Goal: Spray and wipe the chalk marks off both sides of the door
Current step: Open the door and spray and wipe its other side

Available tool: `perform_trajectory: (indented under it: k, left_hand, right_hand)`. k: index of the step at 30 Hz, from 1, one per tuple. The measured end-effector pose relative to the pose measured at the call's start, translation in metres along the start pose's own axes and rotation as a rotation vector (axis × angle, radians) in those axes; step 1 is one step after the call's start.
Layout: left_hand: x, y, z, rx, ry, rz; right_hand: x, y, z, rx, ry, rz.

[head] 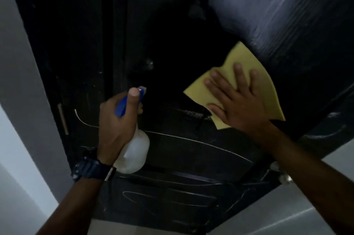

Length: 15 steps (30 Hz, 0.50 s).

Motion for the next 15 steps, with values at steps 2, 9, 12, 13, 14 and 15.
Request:
perform_trajectory:
  k: [2, 9, 12, 13, 14, 15]
  left_hand:
    - [-0.013, -0.008, -0.019, 0.002, 0.008, 0.001]
    - [-0.065, -0.034, -0.076, 0.137, 0.014, -0.019]
    - [-0.089, -0.037, -0.086, 0.195, -0.017, -0.012]
    - [-0.096, -0.038, -0.089, 0.206, -0.03, -0.003]
    - [-0.103, -0.039, -0.091, 0.219, -0.041, 0.003]
    - [-0.11, -0.041, -0.093, 0.231, -0.048, 0.004]
  right_hand:
    - [-0.055, -0.015, -0.015, 0.047, 0.046, -0.159]
    - [-0.187, 0.013, -0.056, 0.251, 0.178, -0.551]
    - [-0.204, 0.021, -0.066, 0.317, 0.159, -0.535]
    - [-0.204, 0.021, -0.067, 0.335, 0.143, -0.528]
    - [-0.203, 0.02, -0.067, 0.351, 0.131, -0.522]
    - [-0.203, 0.019, -0.065, 0.363, 0.121, -0.52]
Point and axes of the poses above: each hand's wrist, its own x-axis towards the middle knuckle, its own z-axis out of the back of the hand, y = z × x, the point moved 5 cm from there along x, towards the middle knuckle, and after that the axes turned 9 degrees about -x, right-handed, at the moved point
